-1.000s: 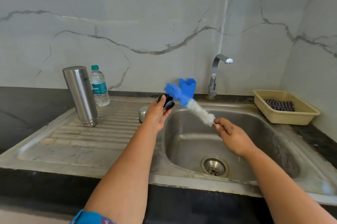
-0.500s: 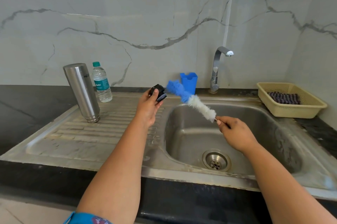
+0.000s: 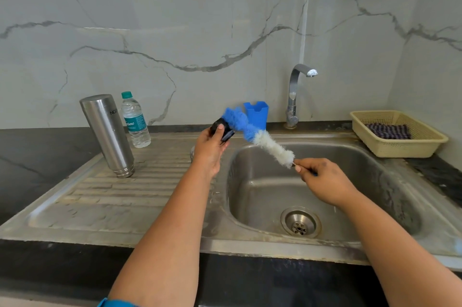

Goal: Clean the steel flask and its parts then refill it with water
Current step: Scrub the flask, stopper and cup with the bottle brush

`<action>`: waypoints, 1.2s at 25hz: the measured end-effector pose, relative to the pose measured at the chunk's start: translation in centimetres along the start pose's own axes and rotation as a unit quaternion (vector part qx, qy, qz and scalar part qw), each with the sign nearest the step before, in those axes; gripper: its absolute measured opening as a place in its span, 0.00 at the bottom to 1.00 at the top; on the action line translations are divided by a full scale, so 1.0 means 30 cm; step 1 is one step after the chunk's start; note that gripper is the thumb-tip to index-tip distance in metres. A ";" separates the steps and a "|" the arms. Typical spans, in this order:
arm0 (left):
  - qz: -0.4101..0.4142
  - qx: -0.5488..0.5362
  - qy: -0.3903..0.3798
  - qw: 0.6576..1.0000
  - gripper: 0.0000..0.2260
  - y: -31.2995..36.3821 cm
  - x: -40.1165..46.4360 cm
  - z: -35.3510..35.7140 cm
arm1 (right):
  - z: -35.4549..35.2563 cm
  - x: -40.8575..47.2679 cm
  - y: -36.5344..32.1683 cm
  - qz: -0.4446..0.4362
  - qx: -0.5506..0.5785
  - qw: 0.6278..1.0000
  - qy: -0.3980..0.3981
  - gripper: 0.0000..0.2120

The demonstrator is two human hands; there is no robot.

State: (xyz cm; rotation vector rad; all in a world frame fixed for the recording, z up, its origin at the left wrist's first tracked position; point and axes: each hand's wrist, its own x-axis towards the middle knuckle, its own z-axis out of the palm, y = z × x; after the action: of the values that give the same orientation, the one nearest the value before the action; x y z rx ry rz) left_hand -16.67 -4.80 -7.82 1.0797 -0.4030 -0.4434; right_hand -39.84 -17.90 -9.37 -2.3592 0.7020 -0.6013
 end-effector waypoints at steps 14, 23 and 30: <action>0.008 0.001 -0.050 0.999 0.22 -0.010 -0.027 0.028 | -0.038 -0.014 -0.001 0.013 -0.004 0.999 0.036 0.15; 0.052 0.147 -0.038 0.987 0.26 -0.004 -0.043 0.026 | -0.069 -0.015 0.006 0.002 -0.042 0.997 0.069 0.14; 0.067 0.200 -0.009 0.977 0.27 0.020 -0.023 -0.011 | -0.093 -0.029 0.001 -0.021 -0.078 0.995 0.050 0.14</action>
State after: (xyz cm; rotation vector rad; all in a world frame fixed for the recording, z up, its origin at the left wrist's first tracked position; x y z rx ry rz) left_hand -16.99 -3.94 -7.49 1.4284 -0.5945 -0.2561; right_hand -42.07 -18.55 -7.61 -2.5079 0.7691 -0.7096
